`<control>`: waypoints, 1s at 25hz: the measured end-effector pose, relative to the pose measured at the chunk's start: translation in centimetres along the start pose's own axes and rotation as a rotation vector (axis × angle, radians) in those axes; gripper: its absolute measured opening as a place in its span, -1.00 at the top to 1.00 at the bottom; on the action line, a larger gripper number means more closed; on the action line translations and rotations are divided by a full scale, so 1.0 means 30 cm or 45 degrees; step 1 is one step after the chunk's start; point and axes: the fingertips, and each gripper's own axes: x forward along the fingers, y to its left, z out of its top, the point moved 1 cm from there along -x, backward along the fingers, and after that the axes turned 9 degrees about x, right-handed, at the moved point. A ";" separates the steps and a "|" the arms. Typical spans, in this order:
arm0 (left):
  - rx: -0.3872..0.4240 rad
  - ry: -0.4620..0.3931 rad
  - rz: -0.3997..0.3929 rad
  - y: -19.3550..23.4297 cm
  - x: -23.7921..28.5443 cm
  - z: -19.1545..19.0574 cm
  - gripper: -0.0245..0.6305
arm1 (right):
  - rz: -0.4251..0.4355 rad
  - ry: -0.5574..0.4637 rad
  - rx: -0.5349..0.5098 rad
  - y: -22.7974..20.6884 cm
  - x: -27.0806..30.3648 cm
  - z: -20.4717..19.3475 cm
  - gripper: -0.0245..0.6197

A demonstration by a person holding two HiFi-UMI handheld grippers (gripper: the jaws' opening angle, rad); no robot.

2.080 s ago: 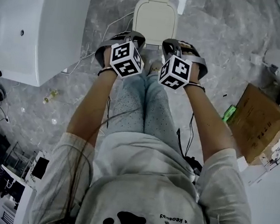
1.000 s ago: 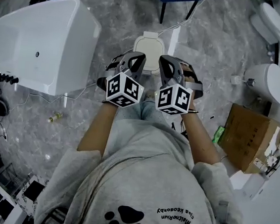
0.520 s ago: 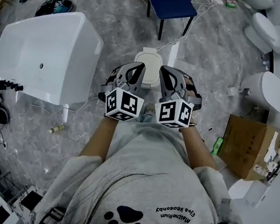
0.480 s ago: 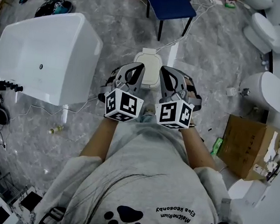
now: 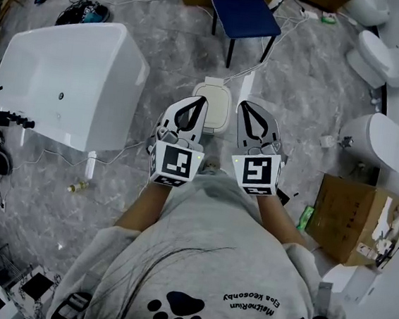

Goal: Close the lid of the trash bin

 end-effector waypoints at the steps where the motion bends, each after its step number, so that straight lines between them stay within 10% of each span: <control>1: -0.015 -0.014 0.006 0.003 -0.006 0.010 0.86 | 0.004 -0.018 0.049 -0.001 -0.008 0.010 0.82; 8: -0.076 -0.043 0.033 0.012 -0.044 0.066 0.86 | 0.011 -0.087 0.268 0.014 -0.069 0.043 0.82; 25: -0.135 -0.050 0.044 -0.033 -0.044 0.050 0.86 | -0.032 -0.102 0.302 0.003 -0.111 0.000 0.82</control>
